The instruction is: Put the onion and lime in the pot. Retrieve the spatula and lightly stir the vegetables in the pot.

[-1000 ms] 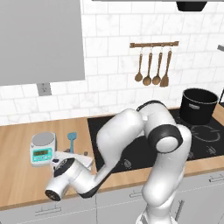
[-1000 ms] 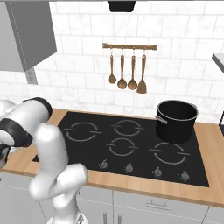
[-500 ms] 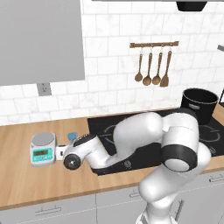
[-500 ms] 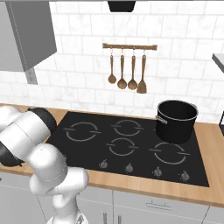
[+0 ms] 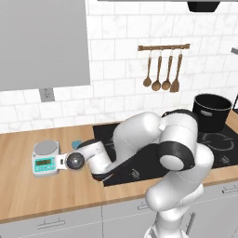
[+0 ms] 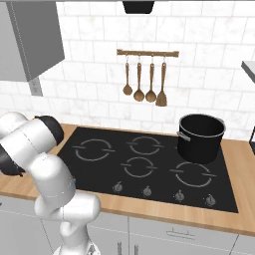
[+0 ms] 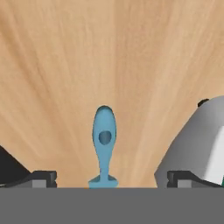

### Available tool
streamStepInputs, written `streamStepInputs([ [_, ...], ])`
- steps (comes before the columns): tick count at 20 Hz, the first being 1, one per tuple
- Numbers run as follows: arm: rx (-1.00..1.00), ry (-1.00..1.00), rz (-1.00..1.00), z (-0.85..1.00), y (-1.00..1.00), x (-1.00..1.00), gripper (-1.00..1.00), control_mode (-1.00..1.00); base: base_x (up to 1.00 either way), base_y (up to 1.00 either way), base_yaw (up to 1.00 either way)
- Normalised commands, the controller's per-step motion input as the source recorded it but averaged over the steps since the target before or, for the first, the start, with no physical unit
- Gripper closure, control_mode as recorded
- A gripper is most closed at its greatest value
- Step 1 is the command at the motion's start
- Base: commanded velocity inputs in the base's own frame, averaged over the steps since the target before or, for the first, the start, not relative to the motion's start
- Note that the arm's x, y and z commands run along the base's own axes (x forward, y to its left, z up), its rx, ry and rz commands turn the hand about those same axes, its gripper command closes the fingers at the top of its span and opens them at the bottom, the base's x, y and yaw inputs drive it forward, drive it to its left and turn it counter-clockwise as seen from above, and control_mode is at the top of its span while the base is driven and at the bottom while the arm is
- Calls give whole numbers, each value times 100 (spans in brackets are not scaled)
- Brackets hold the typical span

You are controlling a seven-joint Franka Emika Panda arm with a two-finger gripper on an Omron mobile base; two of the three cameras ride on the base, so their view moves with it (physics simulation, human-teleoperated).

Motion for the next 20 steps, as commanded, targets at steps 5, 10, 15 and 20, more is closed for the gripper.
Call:
streamStepInputs([
  [5,-1,32,-2,0,8,-4,-100,-100,0,0,0],
  [10,-4,35,-3,0,0,0,-100,-100,0,0,0],
  [15,-5,23,0,-4,11,0,-100,-100,0,0,0],
  [20,-15,3,0,-9,15,1,-100,-100,0,0,0],
])
